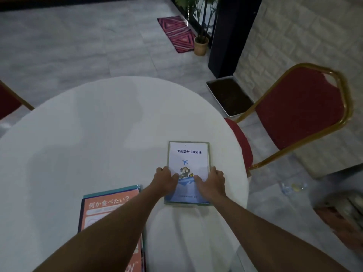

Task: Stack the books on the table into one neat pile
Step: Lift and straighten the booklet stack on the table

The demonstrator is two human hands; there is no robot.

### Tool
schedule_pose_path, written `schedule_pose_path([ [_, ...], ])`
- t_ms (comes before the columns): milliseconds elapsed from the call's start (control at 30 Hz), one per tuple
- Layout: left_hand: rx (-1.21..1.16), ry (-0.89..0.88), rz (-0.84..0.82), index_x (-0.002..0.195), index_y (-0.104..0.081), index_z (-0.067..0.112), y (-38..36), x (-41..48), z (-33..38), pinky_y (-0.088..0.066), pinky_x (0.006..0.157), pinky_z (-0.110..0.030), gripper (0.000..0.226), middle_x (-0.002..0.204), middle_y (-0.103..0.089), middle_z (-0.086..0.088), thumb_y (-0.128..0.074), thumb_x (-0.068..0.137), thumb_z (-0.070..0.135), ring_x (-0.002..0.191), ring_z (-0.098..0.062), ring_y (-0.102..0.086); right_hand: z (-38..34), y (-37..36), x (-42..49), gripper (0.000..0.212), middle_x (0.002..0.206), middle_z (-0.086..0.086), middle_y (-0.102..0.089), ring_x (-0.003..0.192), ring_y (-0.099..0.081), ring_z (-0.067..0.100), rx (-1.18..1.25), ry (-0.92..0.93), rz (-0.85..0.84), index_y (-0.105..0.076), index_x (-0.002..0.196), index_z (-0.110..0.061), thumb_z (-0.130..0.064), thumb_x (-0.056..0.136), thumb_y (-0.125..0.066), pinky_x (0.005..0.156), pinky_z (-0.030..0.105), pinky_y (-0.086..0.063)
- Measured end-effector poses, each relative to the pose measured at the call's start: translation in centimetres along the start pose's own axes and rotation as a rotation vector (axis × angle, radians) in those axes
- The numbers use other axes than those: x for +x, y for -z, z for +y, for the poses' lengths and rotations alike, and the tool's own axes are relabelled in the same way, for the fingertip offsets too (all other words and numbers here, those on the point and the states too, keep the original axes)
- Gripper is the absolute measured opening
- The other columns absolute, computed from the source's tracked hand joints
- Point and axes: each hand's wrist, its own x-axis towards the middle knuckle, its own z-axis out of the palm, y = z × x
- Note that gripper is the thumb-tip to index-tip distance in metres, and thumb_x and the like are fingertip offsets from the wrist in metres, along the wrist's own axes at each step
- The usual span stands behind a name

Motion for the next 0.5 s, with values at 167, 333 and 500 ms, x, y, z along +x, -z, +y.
schedule_pose_path([
  [167, -0.114, 0.106, 0.038, 0.133, -0.042, -0.003, -0.7, 0.6, 0.7, -0.044, 0.106, -0.041, 0.051, 0.135, -0.044, -0.023, -0.057, 0.092, 0.023, 0.125, -0.037, -0.048, 0.1, -0.4, 0.6, 0.062, 0.134, 0.019, -0.047, 0.127, -0.046, 0.037, 0.081, -0.009, -0.012, -0.050, 0.128, -0.006, -0.043, 0.083, -0.070, 0.105, 0.045, -0.044],
  [333, -0.397, 0.265, -0.003, 0.121, -0.053, -0.003, -0.5, 0.9, 0.2, -0.053, 0.082, -0.038, 0.052, 0.125, -0.055, -0.022, -0.071, 0.075, 0.013, 0.113, -0.036, -0.058, 0.3, 0.8, 1.1, 0.059, 0.121, 0.014, -0.059, 0.109, -0.062, 0.031, 0.230, -0.102, -0.115, -0.058, 0.114, -0.005, -0.035, 0.068, -0.081, 0.090, 0.046, -0.057],
  [500, -0.629, 0.225, -0.049, 0.113, -0.058, -0.002, 0.1, -0.3, -0.8, -0.059, 0.076, -0.039, 0.048, 0.109, -0.068, -0.021, -0.074, 0.069, 0.002, 0.097, -0.037, -0.069, 1.6, 1.0, 0.1, 0.071, 0.125, 0.012, -0.057, 0.108, -0.062, 0.026, 0.441, -0.137, -0.191, -0.051, 0.123, -0.008, -0.025, 0.063, -0.086, 0.090, 0.042, -0.058],
])
